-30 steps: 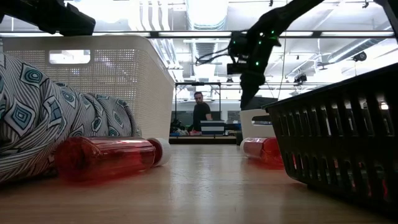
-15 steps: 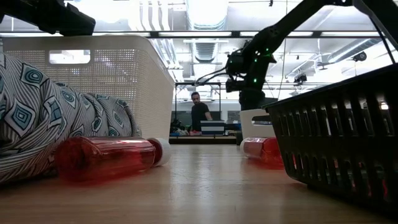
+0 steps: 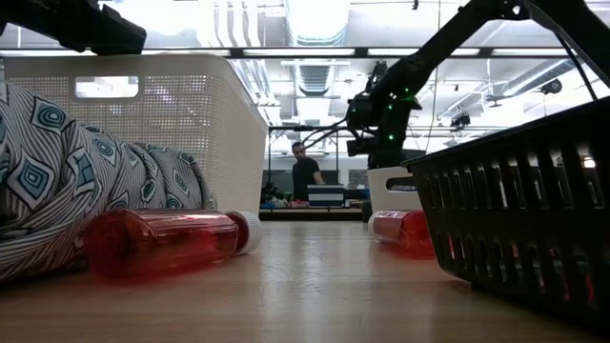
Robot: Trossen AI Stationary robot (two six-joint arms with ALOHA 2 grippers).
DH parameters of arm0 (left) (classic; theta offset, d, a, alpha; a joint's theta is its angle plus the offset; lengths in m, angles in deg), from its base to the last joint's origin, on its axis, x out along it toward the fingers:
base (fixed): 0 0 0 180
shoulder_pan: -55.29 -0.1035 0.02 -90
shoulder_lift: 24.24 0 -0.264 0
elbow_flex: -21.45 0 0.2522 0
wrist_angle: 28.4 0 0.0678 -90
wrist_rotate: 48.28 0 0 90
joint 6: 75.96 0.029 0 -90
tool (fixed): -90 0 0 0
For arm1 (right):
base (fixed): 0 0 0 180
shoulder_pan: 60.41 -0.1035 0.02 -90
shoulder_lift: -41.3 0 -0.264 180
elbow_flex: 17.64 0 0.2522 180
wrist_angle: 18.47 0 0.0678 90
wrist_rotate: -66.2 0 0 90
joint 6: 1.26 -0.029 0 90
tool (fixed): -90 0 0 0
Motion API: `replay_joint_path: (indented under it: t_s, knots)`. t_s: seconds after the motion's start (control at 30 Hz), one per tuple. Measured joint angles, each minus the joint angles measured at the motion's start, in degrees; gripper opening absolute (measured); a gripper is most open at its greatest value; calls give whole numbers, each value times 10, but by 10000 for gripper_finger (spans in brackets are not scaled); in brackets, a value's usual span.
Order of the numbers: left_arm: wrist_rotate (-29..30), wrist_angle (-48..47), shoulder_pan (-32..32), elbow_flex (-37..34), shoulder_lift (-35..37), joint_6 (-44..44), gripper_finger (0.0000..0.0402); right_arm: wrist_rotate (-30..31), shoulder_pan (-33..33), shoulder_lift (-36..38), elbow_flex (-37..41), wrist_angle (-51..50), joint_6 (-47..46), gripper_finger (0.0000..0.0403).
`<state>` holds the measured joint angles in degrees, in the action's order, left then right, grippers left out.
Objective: Pick & place medical supplies in basket/bin
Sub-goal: Put the dark green bandage into the small white bin
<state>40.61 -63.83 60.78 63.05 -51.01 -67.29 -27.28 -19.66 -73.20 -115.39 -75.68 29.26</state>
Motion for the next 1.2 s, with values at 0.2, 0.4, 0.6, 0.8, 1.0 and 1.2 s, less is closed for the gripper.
replay_joint_path:
  t_s: [0.2,0.4,0.6,0.8,1.0,1.2]
  knots:
    - [0,0,0,0,0,0,6,2,4,-7,0,12,3,306]
    - [0,0,0,0,0,0,6,6,8,-8,1,26,21,304]
    - [0,0,0,0,0,0,6,4,17,-8,2,49,27,293]
    - [0,0,0,0,0,0,6,4,22,-8,5,52,27,286]
    - [0,0,0,0,0,0,6,-16,22,-8,19,50,26,286]
    - [0,0,0,0,0,0,6,-39,22,-8,38,52,4,286]
